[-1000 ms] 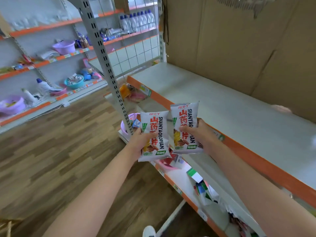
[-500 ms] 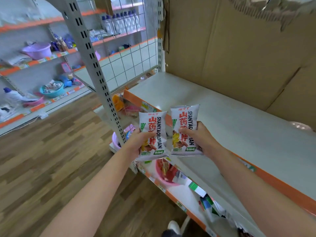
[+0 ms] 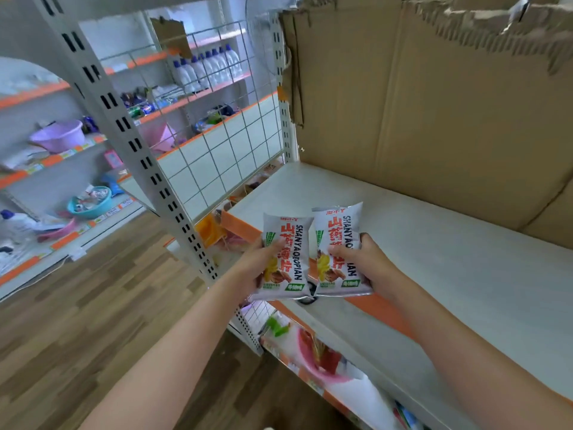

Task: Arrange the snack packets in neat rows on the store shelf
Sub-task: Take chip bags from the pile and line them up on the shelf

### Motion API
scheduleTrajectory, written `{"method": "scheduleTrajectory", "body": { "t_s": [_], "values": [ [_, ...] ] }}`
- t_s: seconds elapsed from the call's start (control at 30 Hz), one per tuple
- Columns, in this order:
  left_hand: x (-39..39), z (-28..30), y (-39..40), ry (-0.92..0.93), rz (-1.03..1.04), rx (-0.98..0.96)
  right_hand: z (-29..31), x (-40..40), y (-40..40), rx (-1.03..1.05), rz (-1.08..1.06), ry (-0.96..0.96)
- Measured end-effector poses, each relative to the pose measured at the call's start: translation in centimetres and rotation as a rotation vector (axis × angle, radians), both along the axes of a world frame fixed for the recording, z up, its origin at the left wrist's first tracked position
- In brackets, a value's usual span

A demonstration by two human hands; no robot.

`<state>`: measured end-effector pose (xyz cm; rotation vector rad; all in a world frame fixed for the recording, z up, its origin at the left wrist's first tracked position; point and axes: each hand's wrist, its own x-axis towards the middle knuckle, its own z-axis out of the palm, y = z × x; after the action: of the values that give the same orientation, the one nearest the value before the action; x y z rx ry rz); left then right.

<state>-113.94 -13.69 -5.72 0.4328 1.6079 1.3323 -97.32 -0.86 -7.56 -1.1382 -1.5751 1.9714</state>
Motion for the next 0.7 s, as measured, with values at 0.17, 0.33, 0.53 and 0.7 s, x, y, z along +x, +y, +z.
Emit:
{"method": "scheduleTrajectory", "body": {
  "t_s": [0.17,0.33,0.53,0.7],
  "values": [
    [-4.3,-0.9,3.4,0.078,-0.114,-0.023,0.2,-2.8,0.9,-0.016,-0.106,0.028],
    [-8.5,-0.8,6.0,0.030,-0.231,-0.037,-0.3,-6.3,1.4,-0.048,-0.210,0.007],
    [-10.6,-1.2,9.7,0.170,-0.356,-0.032,-1.3,-7.6,2.5,0.024,-0.346,-0.091],
    [-11.6,-2.4,13.1,0.491,-0.378,-0.033,-2.2,-8.0,5.0,0.184,-0.337,-0.313]
  ]
}}
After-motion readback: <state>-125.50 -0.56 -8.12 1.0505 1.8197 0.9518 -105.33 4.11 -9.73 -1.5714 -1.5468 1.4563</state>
